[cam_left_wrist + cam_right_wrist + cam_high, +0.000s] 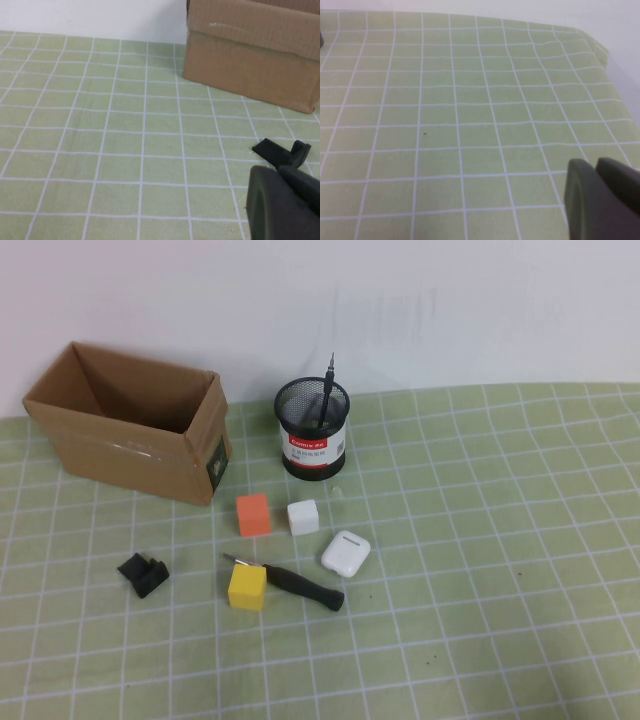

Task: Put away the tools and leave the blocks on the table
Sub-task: Pick up the black Screwdriver from the table

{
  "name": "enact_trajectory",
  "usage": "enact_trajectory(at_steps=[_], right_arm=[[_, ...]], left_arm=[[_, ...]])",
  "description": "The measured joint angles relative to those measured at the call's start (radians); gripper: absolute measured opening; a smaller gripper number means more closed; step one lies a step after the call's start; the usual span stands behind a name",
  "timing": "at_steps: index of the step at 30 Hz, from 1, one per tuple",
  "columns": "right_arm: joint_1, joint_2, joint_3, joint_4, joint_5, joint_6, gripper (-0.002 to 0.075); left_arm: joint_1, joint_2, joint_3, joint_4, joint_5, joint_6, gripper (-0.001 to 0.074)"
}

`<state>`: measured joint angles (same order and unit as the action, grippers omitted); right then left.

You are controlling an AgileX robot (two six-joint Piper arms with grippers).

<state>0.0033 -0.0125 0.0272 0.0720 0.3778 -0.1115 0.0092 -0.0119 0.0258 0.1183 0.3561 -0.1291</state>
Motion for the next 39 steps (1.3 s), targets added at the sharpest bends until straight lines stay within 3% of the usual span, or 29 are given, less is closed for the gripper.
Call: enact_trajectory(at_steps=[19, 24, 29, 30, 31, 33, 34, 39], right_arm=[[0.0, 0.0, 0.002, -0.018, -0.018, -0.002, -0.0011], [0.0, 0.0, 0.002, 0.152, -0.126, 0.004, -0.0011], [0.0, 0.0, 0.002, 0.436, -0.234, 0.008, -0.0011], [-0.004, -0.016, 0.002, 0.548, -0.364, -0.009, -0.0009], [-0.004, -0.016, 0.002, 0.583, -0.378, 0.007, -0.0009], [-0.004, -0.014, -0.009, 0.641, -0.368, 0.01, -0.0009], [0.0, 0.0, 0.004, 0.584, -0.296, 0.008, -0.0011], [-0.001, 0.051, -0.075, 0.636, -0.11, 0.024, -0.001]], left_arm=[[0.0, 0.0, 0.0, 0.0, 0.002, 0.0, -0.0003], [0.0, 0.0, 0.0, 0.0, 0.002, 0.0, -0.0003], [0.0, 0.0, 0.0, 0.0, 0.002, 0.0, -0.0003], [0.0, 0.0, 0.0, 0.0, 0.002, 0.0, -0.0003], [0.0, 0.0, 0.0, 0.0, 0.002, 0.0, -0.0003], [0.0, 0.0, 0.0, 0.0, 0.002, 0.0, -0.0003], [0.0, 0.0, 0.0, 0.0, 0.002, 0.0, -0.0003], [0.0, 0.0, 0.0, 0.0, 0.002, 0.0, -0.0004]])
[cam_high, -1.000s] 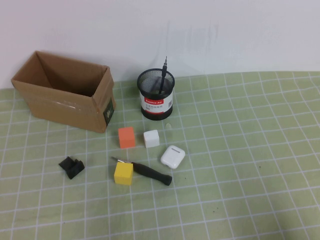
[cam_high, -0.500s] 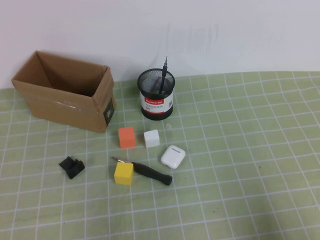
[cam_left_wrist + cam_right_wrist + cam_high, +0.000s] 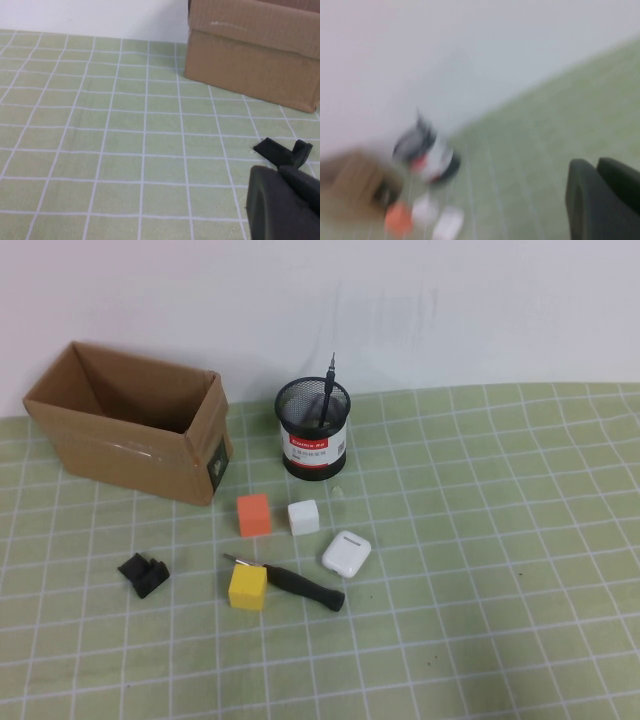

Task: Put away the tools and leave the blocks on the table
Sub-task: Pick up the black Screwdriver from the table

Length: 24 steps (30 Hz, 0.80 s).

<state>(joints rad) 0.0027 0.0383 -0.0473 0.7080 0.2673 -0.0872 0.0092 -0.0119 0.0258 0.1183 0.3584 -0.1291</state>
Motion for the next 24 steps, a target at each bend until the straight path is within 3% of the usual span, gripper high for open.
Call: enact_trajectory(at_steps=[8, 15, 19, 24], right_arm=[[0.0, 0.538, -0.378, -0.206, 0.393, -0.039, -0.001], [0.022, 0.957, -0.669, -0.259, 0.549, -0.152, -0.001], [0.145, 1.127, -0.809, -0.312, 0.555, -0.138, -0.001], [0.366, 1.363, -1.023, -0.487, 0.585, -0.011, -0.001]], left_arm=[[0.0, 0.0, 0.0, 0.0, 0.0, 0.0, -0.0003], [0.0, 0.0, 0.0, 0.0, 0.0, 0.0, -0.0003], [0.0, 0.0, 0.0, 0.0, 0.0, 0.0, -0.0003], [0.0, 0.0, 0.0, 0.0, 0.0, 0.0, -0.0004]])
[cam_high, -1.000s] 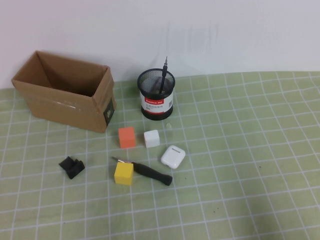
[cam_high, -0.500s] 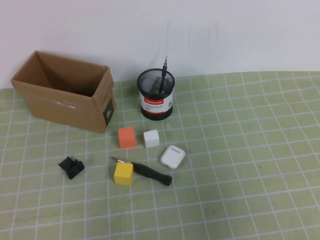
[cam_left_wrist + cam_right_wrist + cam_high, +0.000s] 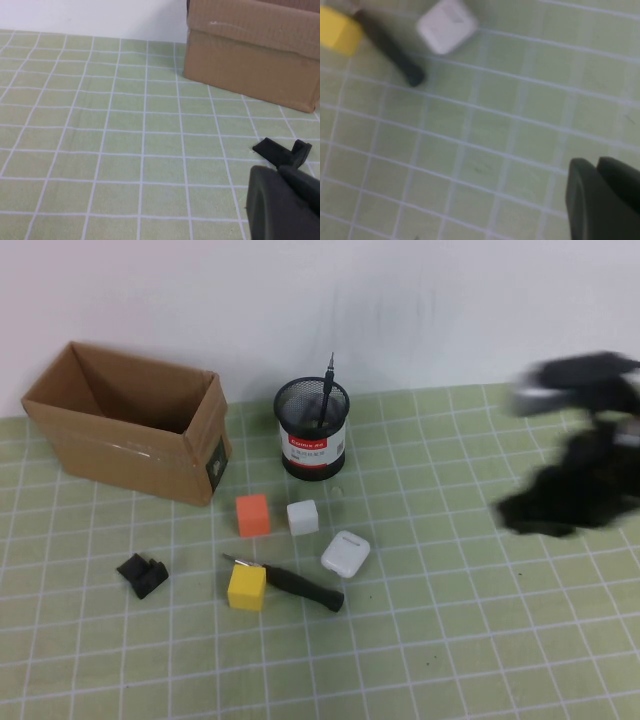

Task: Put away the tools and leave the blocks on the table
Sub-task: Pick up the black Screwdriver from the table

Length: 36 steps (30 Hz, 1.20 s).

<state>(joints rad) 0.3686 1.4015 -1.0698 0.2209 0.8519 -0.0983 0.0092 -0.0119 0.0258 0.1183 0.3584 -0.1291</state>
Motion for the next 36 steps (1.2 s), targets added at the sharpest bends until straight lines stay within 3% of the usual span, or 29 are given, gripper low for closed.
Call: enact_trajectory(at_steps=[10, 15, 22, 36], right_arm=[[0.296, 0.412, -0.46, -0.141, 0.185, -0.039, -0.0003], [0.371, 0.587, -0.617, -0.144, 0.242, -0.179, 0.0101], [0.396, 0.77, -0.784, -0.144, 0.253, -0.317, 0.0318], [0.401, 0.933, -0.908, -0.107, 0.235, -0.404, 0.035]], left_arm=[[0.0, 0.0, 0.0, 0.0, 0.001, 0.0, -0.0003], [0.0, 0.0, 0.0, 0.0, 0.002, 0.0, -0.0003], [0.0, 0.0, 0.0, 0.0, 0.002, 0.0, -0.0003], [0.0, 0.0, -0.002, 0.0, 0.002, 0.0, -0.0003]])
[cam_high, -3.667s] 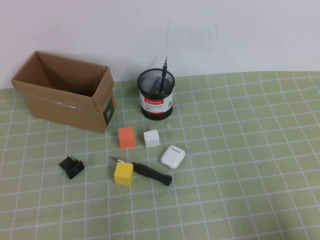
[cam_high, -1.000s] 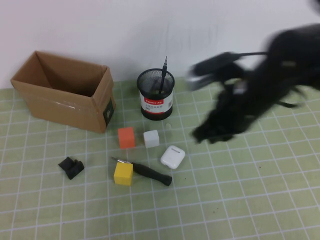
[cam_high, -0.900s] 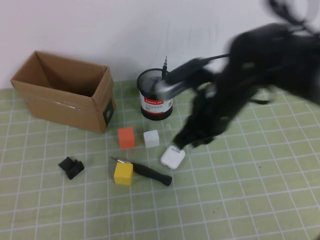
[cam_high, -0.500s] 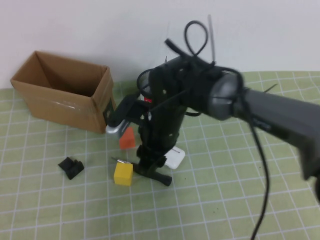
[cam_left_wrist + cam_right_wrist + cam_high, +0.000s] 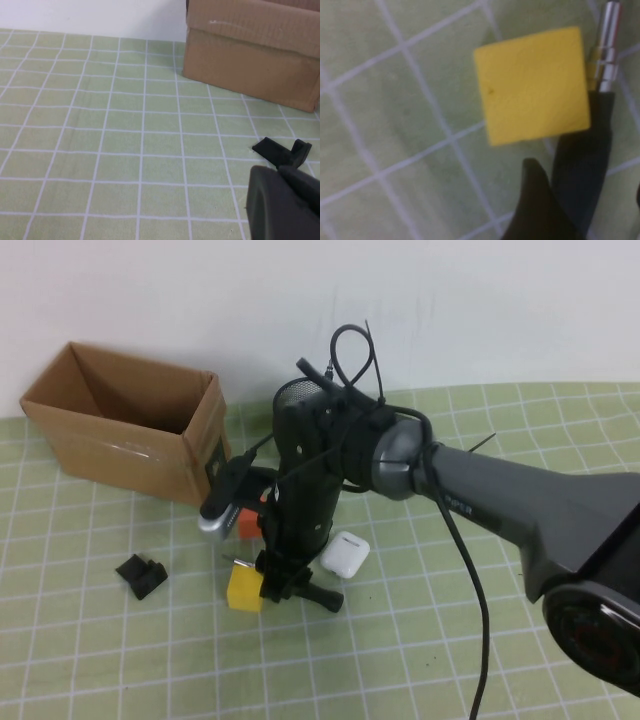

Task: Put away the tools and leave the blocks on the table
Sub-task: Pick up the black Screwdriver from the table

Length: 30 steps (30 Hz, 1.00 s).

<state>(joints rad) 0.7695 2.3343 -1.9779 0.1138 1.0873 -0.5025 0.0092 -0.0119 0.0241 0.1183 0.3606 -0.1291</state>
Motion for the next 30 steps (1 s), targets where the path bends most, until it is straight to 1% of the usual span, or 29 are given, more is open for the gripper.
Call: enact_trajectory(at_steps=[6, 11, 12, 18, 19, 20, 25, 27, 29, 30], right_arm=[[0.0, 0.007, -0.002, -0.006, -0.051, 0.0, 0.035], [0.0, 0.023, -0.002, 0.005, -0.057, 0.0, 0.0349], [0.005, -0.028, -0.03, 0.009, -0.077, -0.009, 0.035], [0.005, -0.025, -0.03, -0.019, -0.122, 0.016, 0.0349], [0.005, -0.025, -0.002, -0.013, -0.092, 0.011, 0.0349], [0.003, 0.044, -0.002, -0.015, -0.099, 0.012, 0.0349], [0.005, 0.052, -0.002, -0.016, -0.122, 0.016, 0.0349], [0.007, 0.053, -0.004, -0.02, -0.122, 0.027, 0.0334], [0.007, 0.053, -0.004, -0.022, -0.122, 0.05, 0.0296], [0.007, 0.053, -0.004, -0.022, -0.122, 0.069, 0.0265]], left_arm=[[0.0, 0.0, 0.0, 0.0, 0.0, 0.0, -0.0003], [0.0, 0.0, 0.0, 0.0, 0.001, 0.0, -0.0003], [0.0, 0.0, 0.0, 0.0, 0.001, 0.0, -0.0003], [0.0, 0.0, 0.0, 0.0, 0.001, 0.0, -0.0003], [0.0, 0.0, 0.0, 0.0, 0.001, 0.0, -0.0003], [0.0, 0.0, 0.0, 0.0, 0.001, 0.0, -0.0004], [0.0, 0.0, 0.0, 0.0, 0.001, 0.0, -0.0003], [0.0, 0.0, 0.0, 0.0, 0.001, 0.0, -0.0003], [0.0, 0.0, 0.0, 0.0, 0.001, 0.0, -0.0003], [0.0, 0.0, 0.0, 0.0, 0.001, 0.0, -0.0003]])
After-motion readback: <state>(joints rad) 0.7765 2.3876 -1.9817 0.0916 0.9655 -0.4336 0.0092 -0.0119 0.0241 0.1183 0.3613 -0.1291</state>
